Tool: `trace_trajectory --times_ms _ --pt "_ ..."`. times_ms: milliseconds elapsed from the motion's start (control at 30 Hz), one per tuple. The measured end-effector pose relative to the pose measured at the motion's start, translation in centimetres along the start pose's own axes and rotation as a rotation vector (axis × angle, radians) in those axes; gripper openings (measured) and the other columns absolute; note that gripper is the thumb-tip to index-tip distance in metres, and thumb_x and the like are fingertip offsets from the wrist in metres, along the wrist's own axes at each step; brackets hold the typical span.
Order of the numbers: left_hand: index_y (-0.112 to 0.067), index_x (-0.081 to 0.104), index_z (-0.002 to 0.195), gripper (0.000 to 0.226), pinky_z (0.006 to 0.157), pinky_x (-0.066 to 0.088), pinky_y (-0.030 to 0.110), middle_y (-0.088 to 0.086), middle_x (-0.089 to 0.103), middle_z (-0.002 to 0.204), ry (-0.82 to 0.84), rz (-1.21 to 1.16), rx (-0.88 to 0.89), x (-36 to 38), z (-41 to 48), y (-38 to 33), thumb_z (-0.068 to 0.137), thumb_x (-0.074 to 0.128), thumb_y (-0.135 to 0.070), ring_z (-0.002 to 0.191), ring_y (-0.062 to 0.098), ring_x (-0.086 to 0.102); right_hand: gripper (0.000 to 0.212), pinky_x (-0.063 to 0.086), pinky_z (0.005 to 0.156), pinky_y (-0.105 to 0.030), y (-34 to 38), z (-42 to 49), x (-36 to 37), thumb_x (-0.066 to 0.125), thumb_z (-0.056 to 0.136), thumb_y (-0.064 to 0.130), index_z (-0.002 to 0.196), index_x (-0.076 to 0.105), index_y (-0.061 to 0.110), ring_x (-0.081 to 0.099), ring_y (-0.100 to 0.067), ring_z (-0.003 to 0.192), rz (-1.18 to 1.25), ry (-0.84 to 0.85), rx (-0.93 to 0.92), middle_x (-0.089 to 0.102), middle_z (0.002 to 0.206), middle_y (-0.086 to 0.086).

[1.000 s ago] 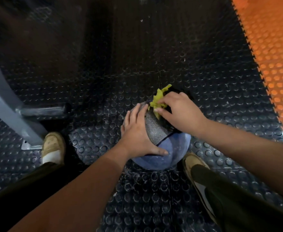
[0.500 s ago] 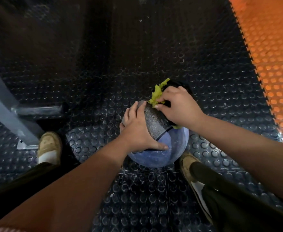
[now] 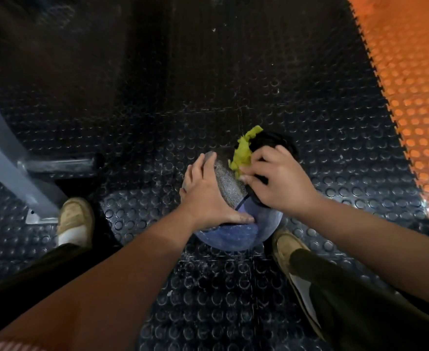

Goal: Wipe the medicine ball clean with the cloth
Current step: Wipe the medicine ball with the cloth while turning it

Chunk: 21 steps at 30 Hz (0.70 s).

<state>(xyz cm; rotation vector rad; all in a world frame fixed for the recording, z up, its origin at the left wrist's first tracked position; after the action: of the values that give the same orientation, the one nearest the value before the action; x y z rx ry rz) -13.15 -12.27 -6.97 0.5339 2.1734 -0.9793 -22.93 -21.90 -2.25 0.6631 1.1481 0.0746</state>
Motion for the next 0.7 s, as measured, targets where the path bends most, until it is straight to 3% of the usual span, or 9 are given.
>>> trace_trajectory --times_ms 167,300,467,567,633,700 --pt "-0.03 -0.006 0.153 0.145 0.118 0.013 0.055 -0.012 -0.01 0.157 -0.039 -0.044 -0.007 0.1 -0.3 0.4 0.046 0.088 -0.061 0.147 0.018 -0.009 0.021 0.029 0.086 -0.03 -0.4 3.7 1.1 0.063 0.09 0.023 0.103 0.074 0.012 0.054 -0.029 0.095 -0.055 0.104 0.139 0.059 0.097 -0.008" --pt "-0.031 -0.002 0.153 0.144 0.119 0.012 0.054 -0.014 -0.008 0.158 -0.005 -0.114 -0.012 -0.5 0.3 0.4 0.045 0.092 -0.052 0.147 0.018 -0.008 0.029 0.034 0.071 -0.03 0.9 -0.7 0.5 0.057 0.086 0.032 0.092 0.076 0.01 0.052 -0.03 0.072 -0.009 0.028 0.063 0.055 0.082 -0.007" --pt "-0.033 -0.001 0.152 0.143 0.119 0.013 0.054 -0.015 -0.008 0.157 -0.006 -0.091 0.003 -0.3 0.4 0.3 0.045 0.089 -0.059 0.147 0.019 -0.007 0.027 0.042 0.067 -0.032 0.0 -2.3 0.1 0.059 0.086 0.031 0.092 0.077 0.011 0.05 -0.025 0.07 -0.006 0.033 -0.045 0.058 0.084 -0.006" --pt "-0.033 -0.002 0.152 0.143 0.119 0.014 0.054 -0.015 -0.008 0.156 -0.009 -0.083 -0.022 -0.4 0.7 0.0 0.045 0.088 -0.062 0.147 0.021 -0.005 0.02 0.042 0.075 -0.027 -3.3 -1.4 -0.7 0.069 0.084 0.023 0.092 0.076 0.006 0.059 -0.029 0.077 0.101 -0.057 0.177 0.058 0.084 -0.003" --pt "-0.033 -0.003 0.152 0.143 0.118 0.015 0.056 -0.015 -0.009 0.157 -0.002 -0.075 -0.036 -0.4 0.9 -0.1 0.045 0.087 -0.063 0.147 0.021 -0.006 0.016 0.037 0.077 -0.016 -5.7 -1.2 -0.7 0.072 0.083 0.013 0.096 0.075 0.003 0.061 -0.026 0.085 0.165 -0.074 0.372 0.056 0.085 0.001" --pt "-0.032 -0.002 0.152 0.143 0.118 0.015 0.056 -0.014 -0.007 0.157 -0.016 -0.065 -0.023 -0.3 0.9 -0.2 0.045 0.087 -0.063 0.147 0.021 -0.005 0.016 0.039 0.077 -0.017 -5.7 -1.4 -0.7 0.073 0.083 0.011 0.095 0.075 0.001 0.062 -0.025 0.085 0.166 -0.085 0.397 0.057 0.085 0.0"
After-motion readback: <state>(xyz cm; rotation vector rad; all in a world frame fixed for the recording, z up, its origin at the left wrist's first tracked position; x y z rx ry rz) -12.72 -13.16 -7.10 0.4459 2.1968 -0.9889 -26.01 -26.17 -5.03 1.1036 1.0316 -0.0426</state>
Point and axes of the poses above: each hand's wrist, its own z-axis towards the middle knuckle, its own x-axis out of the palm, y = z × x, the point moved 7 cm from there along z, towards the middle knuckle
